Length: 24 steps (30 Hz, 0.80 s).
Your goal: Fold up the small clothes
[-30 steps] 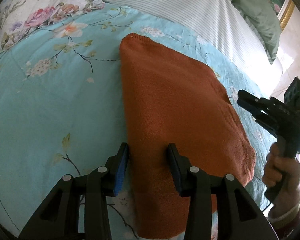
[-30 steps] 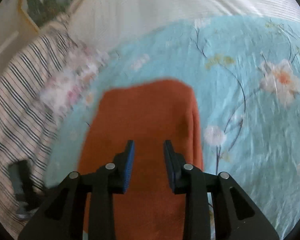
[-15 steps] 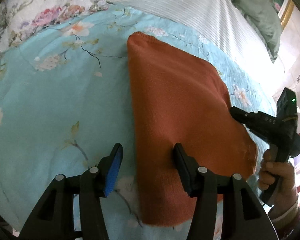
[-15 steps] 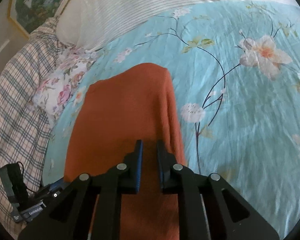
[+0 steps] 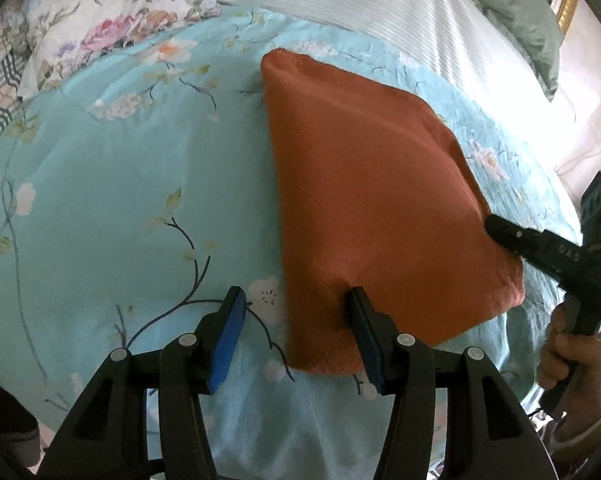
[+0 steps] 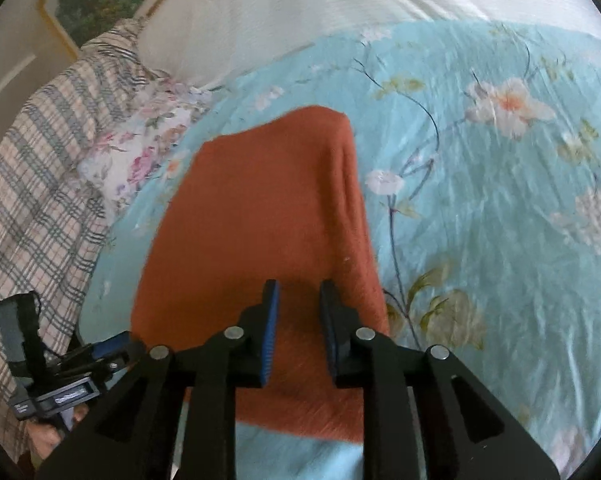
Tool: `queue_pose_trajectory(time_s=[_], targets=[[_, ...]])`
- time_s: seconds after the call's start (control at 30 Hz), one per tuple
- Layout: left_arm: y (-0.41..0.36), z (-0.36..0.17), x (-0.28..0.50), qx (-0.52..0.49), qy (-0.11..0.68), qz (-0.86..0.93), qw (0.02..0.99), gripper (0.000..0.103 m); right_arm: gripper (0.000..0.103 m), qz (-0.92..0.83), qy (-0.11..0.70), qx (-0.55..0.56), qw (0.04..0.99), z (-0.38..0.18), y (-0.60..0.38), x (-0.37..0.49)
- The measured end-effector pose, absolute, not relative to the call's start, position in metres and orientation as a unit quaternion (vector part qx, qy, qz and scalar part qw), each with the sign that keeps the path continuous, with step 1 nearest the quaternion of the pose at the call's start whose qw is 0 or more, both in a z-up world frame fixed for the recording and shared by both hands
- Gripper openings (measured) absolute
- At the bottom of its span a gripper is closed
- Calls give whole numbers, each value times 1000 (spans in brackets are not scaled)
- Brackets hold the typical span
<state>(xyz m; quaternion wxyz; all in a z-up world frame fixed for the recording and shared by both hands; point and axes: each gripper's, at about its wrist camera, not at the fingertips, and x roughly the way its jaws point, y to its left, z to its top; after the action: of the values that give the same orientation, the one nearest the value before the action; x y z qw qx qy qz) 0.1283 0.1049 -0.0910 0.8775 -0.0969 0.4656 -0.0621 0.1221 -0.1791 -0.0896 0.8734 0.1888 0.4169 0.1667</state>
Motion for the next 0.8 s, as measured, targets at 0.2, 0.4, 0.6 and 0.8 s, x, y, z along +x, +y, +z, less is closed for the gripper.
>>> queue_pose_trajectory(time_s=[0.2,0.4,0.6,0.8], targets=[[103,-86,106,-85,461,-59,881,55,41,172,408,170,880,-77,-174,84],[107,-89,77,-88,464,-47,880,75,46,151,427,149,879,-90,-175,41],[105,-95,47,-67,468,-29,881,80,69,137,423,109,889,-87,-167,1],[89,-102,31,-2,468,-23,883,80,80,128,423,89,893,-81,-158,-15]])
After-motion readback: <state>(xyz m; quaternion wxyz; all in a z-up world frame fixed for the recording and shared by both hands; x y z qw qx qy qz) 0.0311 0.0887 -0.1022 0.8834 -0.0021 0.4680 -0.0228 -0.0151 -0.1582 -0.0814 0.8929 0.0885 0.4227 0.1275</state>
